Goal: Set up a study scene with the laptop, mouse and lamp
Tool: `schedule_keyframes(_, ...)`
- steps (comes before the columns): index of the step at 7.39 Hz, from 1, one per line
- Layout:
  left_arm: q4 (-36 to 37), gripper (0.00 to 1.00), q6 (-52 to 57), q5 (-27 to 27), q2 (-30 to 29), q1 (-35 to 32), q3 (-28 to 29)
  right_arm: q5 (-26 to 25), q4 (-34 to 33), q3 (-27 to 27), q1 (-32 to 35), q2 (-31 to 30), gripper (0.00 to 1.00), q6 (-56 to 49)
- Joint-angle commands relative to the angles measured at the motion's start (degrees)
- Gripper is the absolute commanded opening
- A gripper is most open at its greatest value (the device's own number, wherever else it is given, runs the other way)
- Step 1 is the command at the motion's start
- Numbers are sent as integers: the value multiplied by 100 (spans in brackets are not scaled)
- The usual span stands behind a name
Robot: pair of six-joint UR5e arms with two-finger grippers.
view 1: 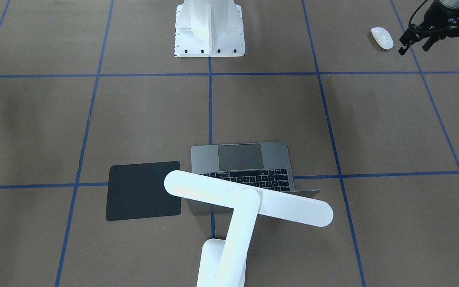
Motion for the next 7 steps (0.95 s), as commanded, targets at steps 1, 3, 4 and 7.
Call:
schedule_keyframes(1, -514, 100, -240, 21, 259, 234, 505, 2, 49, 87, -7, 13, 85, 17)
schedule_keyframes(3, -1121, 100, -537, 196, 224, 410, 991, 11, 232, 123, 2, -22, 86, 52)
schedule_keyframes(4, -1122, 100, -870, 467, 215, 785, 1062, 11, 286, 123, 2, -40, 87, 52)
schedule_keyframes(7, -1402, 100, -2386, 1378, 189, 2135, 1071, 11, 374, 131, -7, -40, 89, 61)
